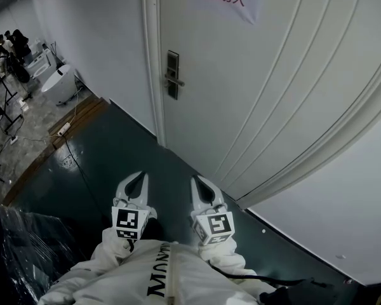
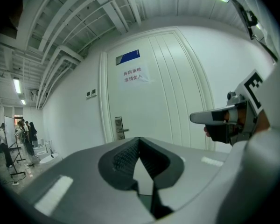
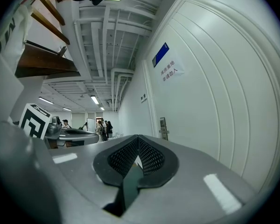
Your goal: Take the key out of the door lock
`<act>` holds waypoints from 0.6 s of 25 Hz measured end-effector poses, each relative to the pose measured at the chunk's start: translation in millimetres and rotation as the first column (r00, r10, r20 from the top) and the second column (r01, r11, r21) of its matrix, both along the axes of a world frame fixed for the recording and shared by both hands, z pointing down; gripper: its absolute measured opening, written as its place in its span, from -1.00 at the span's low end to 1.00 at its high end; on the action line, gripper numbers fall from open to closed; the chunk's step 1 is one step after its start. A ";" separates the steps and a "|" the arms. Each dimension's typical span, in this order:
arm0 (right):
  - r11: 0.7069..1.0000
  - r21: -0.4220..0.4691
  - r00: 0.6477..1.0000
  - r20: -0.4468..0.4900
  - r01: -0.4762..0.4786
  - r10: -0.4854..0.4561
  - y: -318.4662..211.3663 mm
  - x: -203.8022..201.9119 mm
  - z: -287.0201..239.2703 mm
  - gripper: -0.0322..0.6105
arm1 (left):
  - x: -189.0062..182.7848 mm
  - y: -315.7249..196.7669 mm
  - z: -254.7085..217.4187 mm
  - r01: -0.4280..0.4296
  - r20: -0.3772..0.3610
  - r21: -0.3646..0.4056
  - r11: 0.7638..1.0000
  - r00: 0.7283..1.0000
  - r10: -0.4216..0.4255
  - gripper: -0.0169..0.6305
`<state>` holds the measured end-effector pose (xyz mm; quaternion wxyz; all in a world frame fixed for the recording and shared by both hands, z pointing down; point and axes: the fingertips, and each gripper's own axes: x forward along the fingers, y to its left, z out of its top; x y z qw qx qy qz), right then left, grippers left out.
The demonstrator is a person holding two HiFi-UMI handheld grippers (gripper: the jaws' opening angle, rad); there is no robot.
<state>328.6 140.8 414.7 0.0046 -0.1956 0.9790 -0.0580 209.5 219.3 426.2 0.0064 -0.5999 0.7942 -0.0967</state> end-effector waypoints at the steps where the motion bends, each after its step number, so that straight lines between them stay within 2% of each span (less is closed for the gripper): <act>1: 1.000 0.001 1.000 0.000 -0.003 0.003 -1.6 -1.0 0.7 -0.90 | -1.0 -1.7 0.2 -0.002 0.001 0.002 1.000 1.000 0.002 -0.95; 7: 1.000 -0.001 1.000 -0.024 0.014 -0.014 -11.2 -20.4 7.6 -0.89 | -17.6 -13.7 3.3 -0.002 -0.014 0.010 1.000 1.000 0.002 -0.95; 15: 1.000 -0.006 0.998 -0.052 0.024 -0.024 -34.9 -68.1 15.7 -0.90 | -65.1 -38.1 16.1 0.008 -0.046 -0.011 1.000 0.999 -0.009 -0.95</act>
